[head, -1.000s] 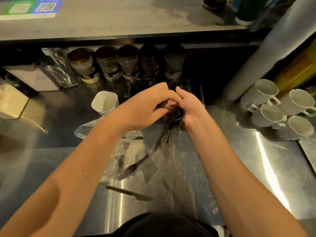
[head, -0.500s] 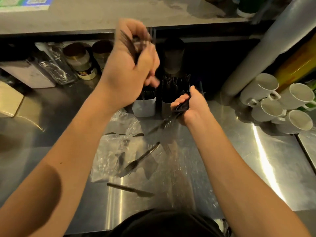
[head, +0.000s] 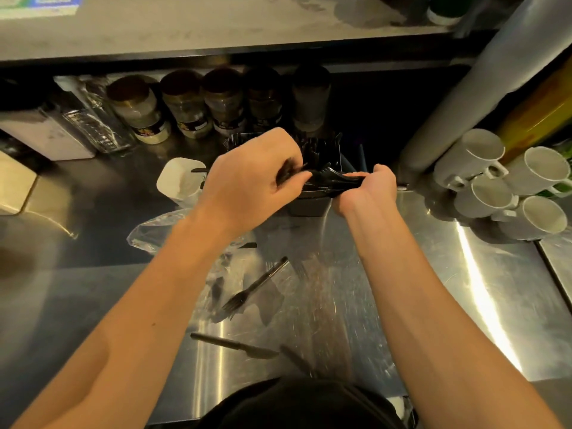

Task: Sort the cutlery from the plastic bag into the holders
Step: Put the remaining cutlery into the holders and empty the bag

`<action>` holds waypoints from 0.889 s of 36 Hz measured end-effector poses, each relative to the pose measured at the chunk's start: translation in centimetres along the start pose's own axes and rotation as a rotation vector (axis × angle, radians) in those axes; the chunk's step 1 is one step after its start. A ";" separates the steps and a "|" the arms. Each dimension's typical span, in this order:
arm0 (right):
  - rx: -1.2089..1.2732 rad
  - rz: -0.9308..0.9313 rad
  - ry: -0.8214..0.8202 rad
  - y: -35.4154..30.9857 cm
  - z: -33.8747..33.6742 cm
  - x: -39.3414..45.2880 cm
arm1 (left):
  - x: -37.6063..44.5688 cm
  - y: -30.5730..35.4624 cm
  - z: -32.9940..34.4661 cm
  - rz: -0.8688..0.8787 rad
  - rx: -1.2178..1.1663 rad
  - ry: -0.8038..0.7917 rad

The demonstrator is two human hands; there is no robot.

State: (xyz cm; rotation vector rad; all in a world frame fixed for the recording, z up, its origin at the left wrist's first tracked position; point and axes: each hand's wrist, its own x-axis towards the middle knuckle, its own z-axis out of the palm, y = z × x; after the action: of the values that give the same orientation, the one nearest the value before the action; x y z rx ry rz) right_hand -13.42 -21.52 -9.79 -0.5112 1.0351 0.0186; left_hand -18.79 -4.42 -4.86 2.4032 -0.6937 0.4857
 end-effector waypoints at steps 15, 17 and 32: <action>0.102 0.168 -0.076 0.8 -0.4 -0.8 | 2.7 -1.2 -4.5 -0.252 -0.678 0.391; 0.121 0.166 -0.080 0.5 -0.2 -1.0 | 2.5 -1.0 -4.2 -0.213 -0.315 -0.039; 0.009 0.121 0.010 0.9 -0.9 0.0 | 0.5 -0.7 -2.3 -0.205 -0.373 -0.064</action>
State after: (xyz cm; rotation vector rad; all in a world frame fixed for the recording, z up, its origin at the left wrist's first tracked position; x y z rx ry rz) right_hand -14.39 -21.05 -10.50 -0.4401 1.0739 0.1184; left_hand -18.36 -2.68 -3.22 2.1121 -0.5061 0.1754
